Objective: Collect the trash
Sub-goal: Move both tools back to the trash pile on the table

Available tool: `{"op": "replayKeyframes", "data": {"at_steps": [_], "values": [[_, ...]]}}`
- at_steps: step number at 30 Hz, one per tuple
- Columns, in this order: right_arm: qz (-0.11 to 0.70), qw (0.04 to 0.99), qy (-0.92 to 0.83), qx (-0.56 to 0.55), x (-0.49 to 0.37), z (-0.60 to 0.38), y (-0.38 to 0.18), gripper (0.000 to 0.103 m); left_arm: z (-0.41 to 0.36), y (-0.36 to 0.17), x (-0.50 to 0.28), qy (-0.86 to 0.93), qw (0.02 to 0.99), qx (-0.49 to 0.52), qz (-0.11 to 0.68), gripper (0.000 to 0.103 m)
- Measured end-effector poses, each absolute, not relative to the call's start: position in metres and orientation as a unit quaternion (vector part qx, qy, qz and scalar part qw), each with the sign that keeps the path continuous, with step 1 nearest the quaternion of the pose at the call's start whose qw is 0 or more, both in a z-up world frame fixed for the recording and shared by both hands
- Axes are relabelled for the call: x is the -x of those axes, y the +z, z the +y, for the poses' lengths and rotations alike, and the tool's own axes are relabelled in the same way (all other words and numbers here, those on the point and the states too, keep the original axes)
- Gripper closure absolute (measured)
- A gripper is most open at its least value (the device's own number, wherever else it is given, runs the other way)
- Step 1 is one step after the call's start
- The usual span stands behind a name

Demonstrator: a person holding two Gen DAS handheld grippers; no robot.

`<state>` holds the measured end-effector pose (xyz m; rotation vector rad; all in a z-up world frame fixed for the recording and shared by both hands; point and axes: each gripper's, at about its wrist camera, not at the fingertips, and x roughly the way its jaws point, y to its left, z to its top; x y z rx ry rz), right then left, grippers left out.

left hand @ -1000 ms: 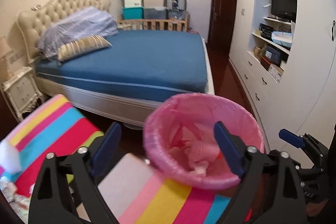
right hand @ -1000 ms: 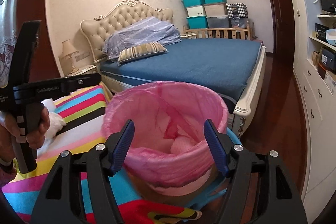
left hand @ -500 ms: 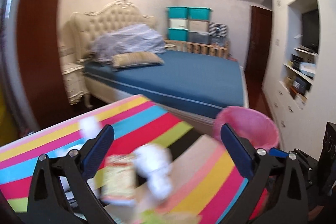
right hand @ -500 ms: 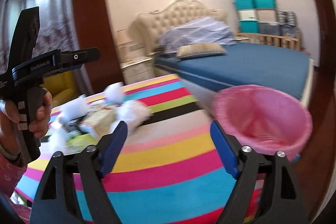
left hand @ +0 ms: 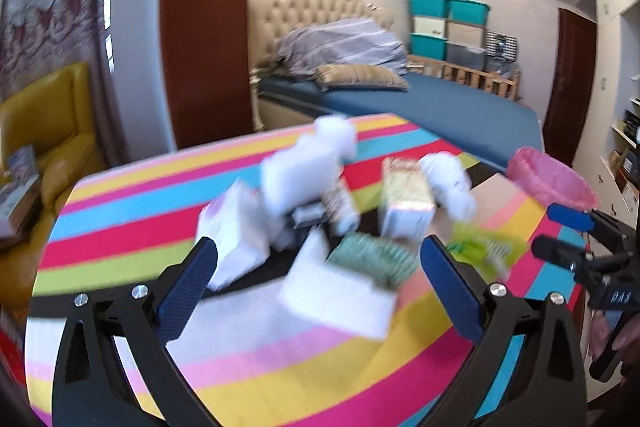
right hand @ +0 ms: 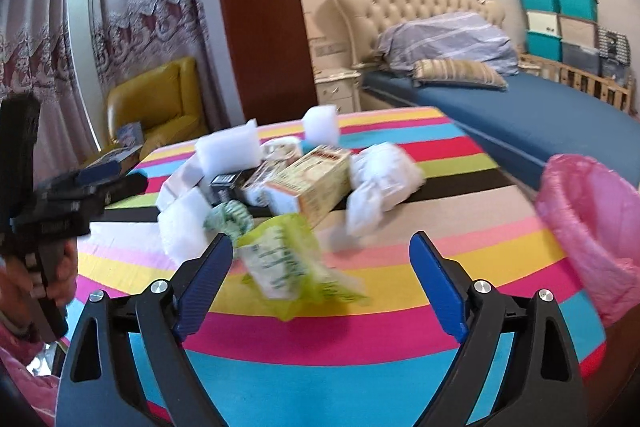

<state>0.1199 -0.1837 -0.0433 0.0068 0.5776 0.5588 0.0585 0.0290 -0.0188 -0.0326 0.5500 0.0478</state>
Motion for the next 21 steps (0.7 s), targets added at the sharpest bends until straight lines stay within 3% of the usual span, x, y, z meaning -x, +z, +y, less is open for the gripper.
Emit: {"op": "replayKeyframes", "data": {"at_steps": [13, 16, 18, 21], "values": [[0.338, 0.903, 0.250, 0.092, -0.138, -0.145, -0.074, 0.019, 0.043, -0.053, -0.067, 0.027, 0.946, 0.060, 0.317, 0.005], [0.337, 0.903, 0.255, 0.080, -0.138, -0.152, -0.076, 0.031, 0.040, -0.055, -0.073, 0.026, 0.944, 0.065, 0.323, 0.005], [0.329, 0.906, 0.258, 0.070, -0.138, -0.157, -0.073, 0.053, 0.039, -0.058, -0.076, 0.025, 0.943, 0.067, 0.326, 0.005], [0.320, 0.911, 0.255, 0.058, -0.139, -0.165, -0.070, 0.071, 0.034, -0.063, -0.082, 0.022, 0.938, 0.072, 0.338, 0.005]]}}
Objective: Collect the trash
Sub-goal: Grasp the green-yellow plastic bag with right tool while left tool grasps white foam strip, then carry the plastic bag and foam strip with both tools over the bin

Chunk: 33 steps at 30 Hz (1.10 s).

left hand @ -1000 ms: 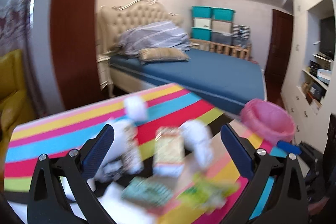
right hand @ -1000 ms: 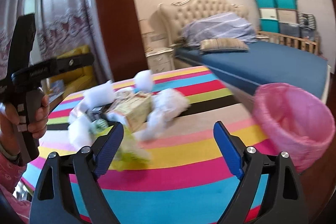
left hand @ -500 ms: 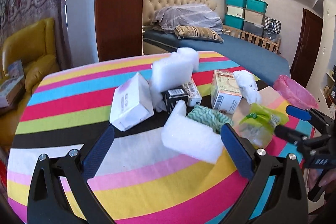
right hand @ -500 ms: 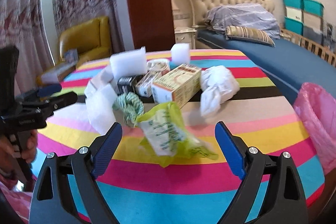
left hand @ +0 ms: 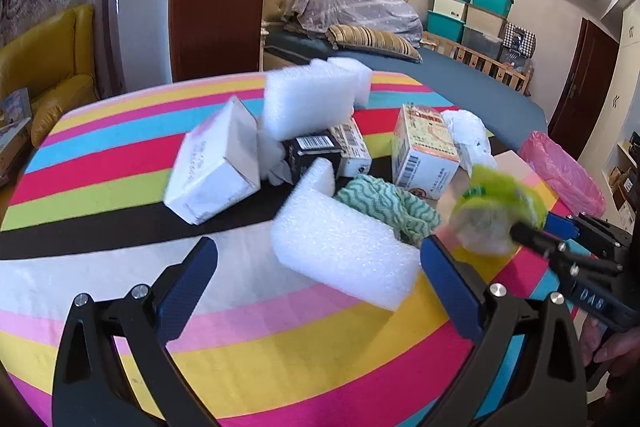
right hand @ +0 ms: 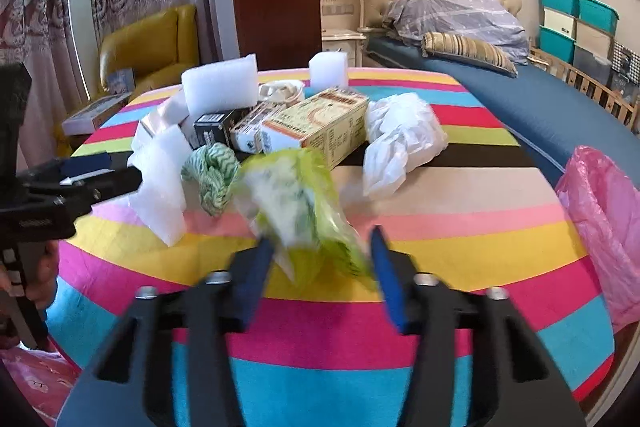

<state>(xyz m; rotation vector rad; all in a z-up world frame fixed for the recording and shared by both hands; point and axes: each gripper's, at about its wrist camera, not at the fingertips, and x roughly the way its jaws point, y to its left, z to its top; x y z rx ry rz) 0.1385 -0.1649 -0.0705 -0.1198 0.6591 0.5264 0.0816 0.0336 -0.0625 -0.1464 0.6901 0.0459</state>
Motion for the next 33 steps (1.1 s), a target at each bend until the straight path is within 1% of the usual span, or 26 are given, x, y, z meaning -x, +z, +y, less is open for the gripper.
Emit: {"op": "replayKeyframes", "data": {"at_steps": [1, 2, 11, 12, 14, 23, 30, 33], "values": [[0.316, 0.912, 0.256, 0.048, -0.138, -0.169, -0.069, 0.073, 0.031, -0.064, -0.085, 0.022, 0.936, 0.074, 0.343, 0.005], [0.314, 0.913, 0.256, 0.042, -0.139, -0.171, -0.069, 0.077, 0.029, -0.067, -0.085, 0.023, 0.935, 0.074, 0.345, 0.005], [0.309, 0.915, 0.259, 0.014, -0.136, -0.190, -0.070, 0.078, 0.013, -0.076, -0.109, 0.057, 0.928, 0.065, 0.361, 0.006], [0.309, 0.915, 0.260, 0.012, -0.135, -0.192, -0.070, 0.078, 0.012, -0.077, -0.109, 0.062, 0.928, 0.059, 0.362, 0.011], [0.311, 0.914, 0.259, 0.007, -0.134, -0.196, -0.070, 0.078, 0.010, -0.077, -0.110, 0.054, 0.929, 0.050, 0.364, 0.026], [0.307, 0.913, 0.268, -0.008, -0.129, -0.195, -0.070, 0.078, 0.007, -0.062, -0.084, 0.041, 0.947, 0.026, 0.317, 0.027], [0.287, 0.920, 0.266, -0.011, -0.121, -0.198, -0.058, 0.078, -0.003, -0.038, -0.069, 0.033, 0.962, 0.009, 0.269, 0.027], [0.273, 0.927, 0.256, -0.010, -0.118, -0.203, -0.051, 0.078, -0.010, -0.035, -0.068, 0.027, 0.964, 0.010, 0.263, 0.027]]}}
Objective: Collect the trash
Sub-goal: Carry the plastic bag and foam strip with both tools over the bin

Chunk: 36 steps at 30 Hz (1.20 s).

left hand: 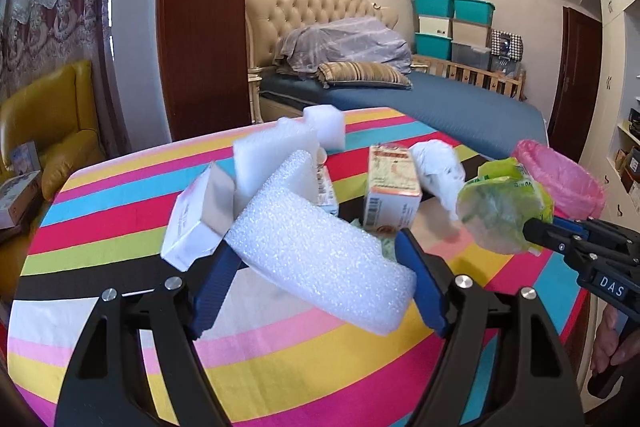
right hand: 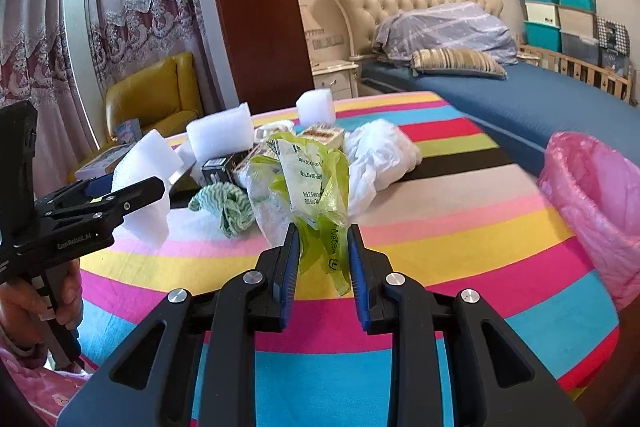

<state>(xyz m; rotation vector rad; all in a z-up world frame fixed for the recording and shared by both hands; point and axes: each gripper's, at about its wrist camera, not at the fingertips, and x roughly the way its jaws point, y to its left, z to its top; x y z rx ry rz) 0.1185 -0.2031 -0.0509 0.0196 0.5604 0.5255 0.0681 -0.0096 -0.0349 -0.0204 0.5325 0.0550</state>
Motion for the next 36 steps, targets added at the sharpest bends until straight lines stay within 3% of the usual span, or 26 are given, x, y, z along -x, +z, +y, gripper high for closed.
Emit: {"op": "replayKeyframes", "data": {"at_steps": [14, 36], "values": [[0.208, 0.966, 0.151, -0.021, -0.113, -0.264, -0.018, 0.078, -0.090, -0.009, -0.104, -0.056, 0.974, -0.024, 0.218, 0.027], [0.190, 0.980, -0.040, -0.049, -0.154, -0.436, -0.017, 0.077, -0.262, -0.003, -0.229, -0.247, 0.941, -0.058, 0.223, 0.027]]}}
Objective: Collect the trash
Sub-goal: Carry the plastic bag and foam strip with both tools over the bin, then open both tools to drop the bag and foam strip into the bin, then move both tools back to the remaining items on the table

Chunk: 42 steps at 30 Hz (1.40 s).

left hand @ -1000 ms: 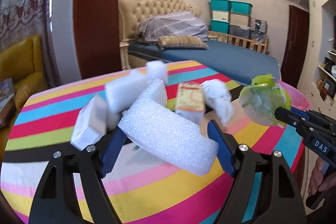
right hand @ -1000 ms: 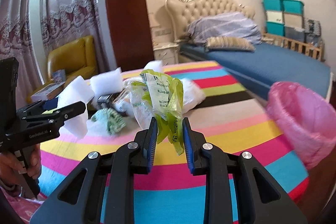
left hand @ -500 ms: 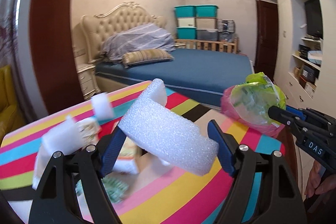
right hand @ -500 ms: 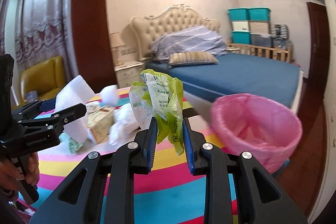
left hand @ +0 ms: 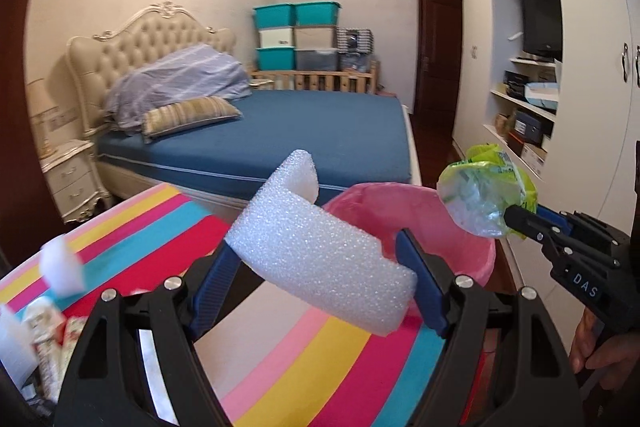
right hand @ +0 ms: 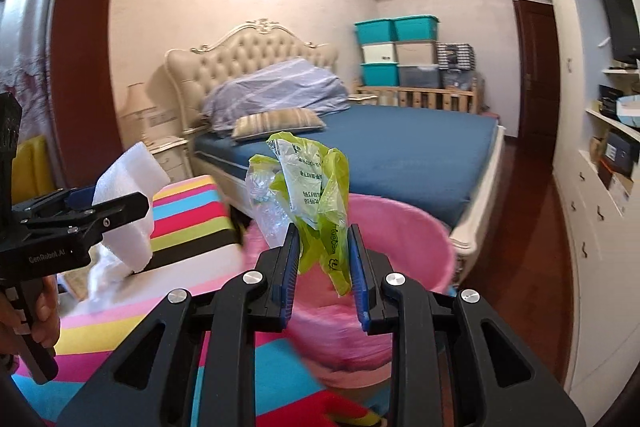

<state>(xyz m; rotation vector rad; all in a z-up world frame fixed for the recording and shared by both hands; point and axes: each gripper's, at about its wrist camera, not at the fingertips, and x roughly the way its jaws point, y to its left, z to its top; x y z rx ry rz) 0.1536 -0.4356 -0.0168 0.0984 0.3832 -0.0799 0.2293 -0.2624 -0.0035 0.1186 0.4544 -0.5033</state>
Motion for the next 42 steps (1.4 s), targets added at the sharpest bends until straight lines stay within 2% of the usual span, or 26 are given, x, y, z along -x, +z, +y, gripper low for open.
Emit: {"op": "replayKeyframes", "data": {"at_steps": [13, 16, 18, 19, 22, 28, 39, 42], "values": [[0.217, 0.973, -0.067, -0.049, -0.202, -0.486, -0.042, 0.076, -0.356, -0.036, -0.299, -0.298, 0.918, -0.086, 0.248, 0.026], [0.222, 0.971, -0.066, -0.056, -0.213, -0.495, -0.049, 0.069, -0.367, -0.040, -0.314, -0.306, 0.914, -0.086, 0.254, 0.024], [0.224, 0.971, -0.067, -0.058, -0.217, -0.497, -0.052, 0.043, -0.372, -0.046, -0.326, -0.309, 0.911, -0.086, 0.261, 0.018], [0.222, 0.971, -0.071, -0.057, -0.218, -0.499, -0.053, 0.039, -0.371, -0.048, -0.329, -0.304, 0.912, -0.088, 0.263, 0.016], [0.222, 0.971, -0.075, -0.055, -0.216, -0.501, -0.056, 0.039, -0.367, -0.053, -0.333, -0.297, 0.912, -0.089, 0.268, 0.016], [0.226, 0.969, -0.079, -0.066, -0.199, -0.495, -0.058, 0.039, -0.338, -0.054, -0.318, -0.275, 0.920, -0.095, 0.262, 0.005], [0.214, 0.975, -0.033, -0.042, -0.168, -0.430, -0.043, 0.019, -0.256, -0.046, -0.254, -0.195, 0.946, -0.084, 0.247, 0.005], [0.214, 0.976, -0.010, -0.033, -0.163, -0.402, -0.041, 0.018, -0.230, -0.044, -0.233, -0.171, 0.952, -0.078, 0.241, 0.005]]}}
